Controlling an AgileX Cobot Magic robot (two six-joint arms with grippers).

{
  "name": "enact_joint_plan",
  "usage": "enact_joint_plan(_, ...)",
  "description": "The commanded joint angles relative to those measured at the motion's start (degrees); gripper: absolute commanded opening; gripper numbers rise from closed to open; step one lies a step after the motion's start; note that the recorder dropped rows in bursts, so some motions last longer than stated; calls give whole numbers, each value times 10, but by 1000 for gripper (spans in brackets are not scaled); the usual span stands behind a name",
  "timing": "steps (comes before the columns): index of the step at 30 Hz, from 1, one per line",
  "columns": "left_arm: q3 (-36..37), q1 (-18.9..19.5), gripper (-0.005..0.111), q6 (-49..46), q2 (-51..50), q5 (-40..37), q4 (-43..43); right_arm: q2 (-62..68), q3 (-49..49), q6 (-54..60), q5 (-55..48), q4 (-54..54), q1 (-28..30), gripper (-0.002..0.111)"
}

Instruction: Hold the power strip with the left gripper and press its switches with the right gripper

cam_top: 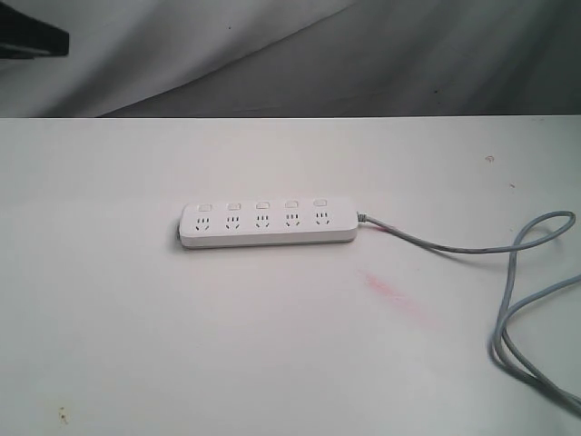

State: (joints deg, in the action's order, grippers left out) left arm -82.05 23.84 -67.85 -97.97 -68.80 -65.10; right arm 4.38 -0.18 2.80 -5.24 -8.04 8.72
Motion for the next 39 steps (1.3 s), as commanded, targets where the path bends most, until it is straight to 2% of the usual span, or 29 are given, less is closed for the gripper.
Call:
enact_joint_plan(1,-2,0,102,94,55,-12,-19,-2,2,-2,-1,-3,3,0)
enact_joint_plan(9,-2,2,102,227,121,-12,-13,-2,2,-2,-1,-3,3,0)
enact_joint_plan(11,-2,2,96,235,129,-12,-2,-2,2,-2,-1,-3,3,0)
enact_joint_plan(14,-2,2,68,228,132,-12,-12,-2,2,-2,-1,-3,3,0)
enact_joint_plan(18,-2,2,8,233,135,-12,-53,-2,2,-2,-1,-3,3,0)
enact_joint_plan(19,-2,2,0,230,138,-12,-59,-2,2,-2,-1,-3,3,0)
enact_joint_plan(28,-2,2,1,229,147,-12,-64,-2,2,-2,-1,-3,3,0)
enact_joint_plan(34,-1,-5,1,277,155,-12,-80,-2,2,-2,-1,-3,3,0)
enact_joint_plan(36,19,-20,1,280,195,44,-67,-2,2,-2,-1,-3,3,0)
enact_joint_plan(39,72,-74,1,278,293,238,8,-2,2,-2,-1,-3,3,0)
